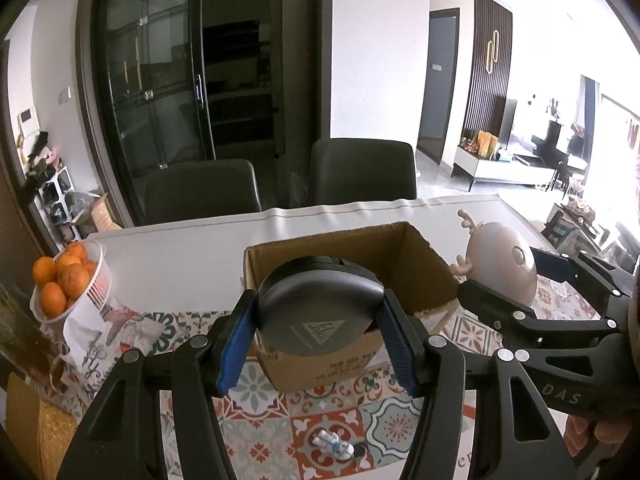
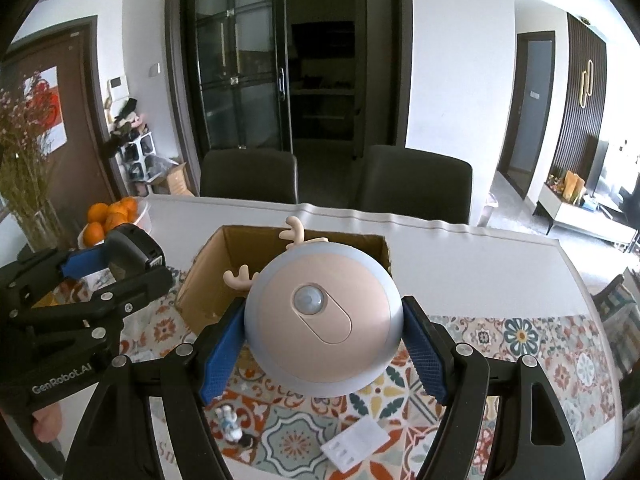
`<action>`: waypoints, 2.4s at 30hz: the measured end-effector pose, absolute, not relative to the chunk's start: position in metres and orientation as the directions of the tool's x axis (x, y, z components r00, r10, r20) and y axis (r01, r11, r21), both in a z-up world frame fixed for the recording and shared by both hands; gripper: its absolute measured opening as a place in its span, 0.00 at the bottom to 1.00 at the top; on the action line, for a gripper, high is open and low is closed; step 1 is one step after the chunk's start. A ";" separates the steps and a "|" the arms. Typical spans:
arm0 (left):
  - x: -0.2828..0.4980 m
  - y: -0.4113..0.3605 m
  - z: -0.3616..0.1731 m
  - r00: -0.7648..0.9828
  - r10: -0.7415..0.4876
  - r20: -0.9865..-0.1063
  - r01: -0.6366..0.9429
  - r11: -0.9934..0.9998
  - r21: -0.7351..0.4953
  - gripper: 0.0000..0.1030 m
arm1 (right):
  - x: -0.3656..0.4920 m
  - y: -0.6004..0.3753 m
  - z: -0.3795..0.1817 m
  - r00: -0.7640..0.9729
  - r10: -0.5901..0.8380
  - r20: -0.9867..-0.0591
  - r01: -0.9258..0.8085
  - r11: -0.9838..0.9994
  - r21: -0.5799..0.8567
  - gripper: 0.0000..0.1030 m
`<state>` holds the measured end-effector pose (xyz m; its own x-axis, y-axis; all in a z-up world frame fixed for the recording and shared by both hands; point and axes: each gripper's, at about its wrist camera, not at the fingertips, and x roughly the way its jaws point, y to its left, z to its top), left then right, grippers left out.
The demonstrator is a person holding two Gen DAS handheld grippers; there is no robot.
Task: Organize rigid objects
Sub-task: 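Carry the peach lamp with the right tool while the left tool carries the grey gadget over the box, then open the right tool to drop the peach lamp into the box while the left tool releases the grey gadget, then move both open tools back to the table toward the white card and figurine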
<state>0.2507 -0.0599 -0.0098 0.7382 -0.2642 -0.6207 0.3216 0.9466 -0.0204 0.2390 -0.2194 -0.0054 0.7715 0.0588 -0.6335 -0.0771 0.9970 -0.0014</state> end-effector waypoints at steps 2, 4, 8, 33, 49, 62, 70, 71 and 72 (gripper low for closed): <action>0.258 -0.061 -0.010 0.735 -0.260 -0.626 0.318 0.948 -0.019 0.57 | 0.247 -0.220 -0.006 0.770 0.061 -0.636 -0.079 0.997 0.000 0.73; 0.265 -0.062 -0.011 0.730 -0.258 -0.632 0.318 0.948 -0.019 0.57 | 0.254 -0.221 -0.007 0.766 0.062 -0.640 -0.078 0.997 0.003 0.73; 0.281 -0.062 -0.014 0.720 -0.246 -0.648 0.308 0.951 -0.019 0.57 | 0.274 -0.225 -0.013 0.746 0.067 -0.662 -0.080 0.997 0.011 0.73; 0.346 -0.076 -0.076 0.560 -0.209 -0.801 0.306 0.951 -0.034 0.58 | 0.349 -0.239 -0.078 0.606 0.101 -0.789 -0.126 0.992 0.030 0.73; 0.325 -0.062 -0.053 0.668 -0.014 -0.744 0.149 0.982 0.116 0.90 | 0.347 -0.236 -0.071 0.626 0.048 -0.778 -0.090 0.996 -0.011 0.86; 0.279 -0.067 -0.038 0.730 0.010 -0.683 0.119 0.983 0.141 0.96 | 0.293 -0.243 -0.048 0.677 0.003 -0.736 -0.058 0.997 -0.049 0.86; 0.254 -0.067 -0.041 0.730 0.015 -0.684 0.101 0.987 0.128 0.98 | 0.266 -0.247 -0.048 0.687 -0.013 -0.727 -0.050 0.997 -0.065 0.90; 0.251 -0.067 -0.042 0.727 0.016 -0.686 0.097 0.987 0.125 0.98 | 0.263 -0.247 -0.050 0.686 -0.009 -0.728 -0.056 0.996 -0.065 0.90; 0.249 -0.067 -0.043 0.726 0.017 -0.688 0.094 0.988 0.124 0.98 | 0.261 -0.247 -0.051 0.684 -0.007 -0.730 -0.059 0.996 -0.065 0.90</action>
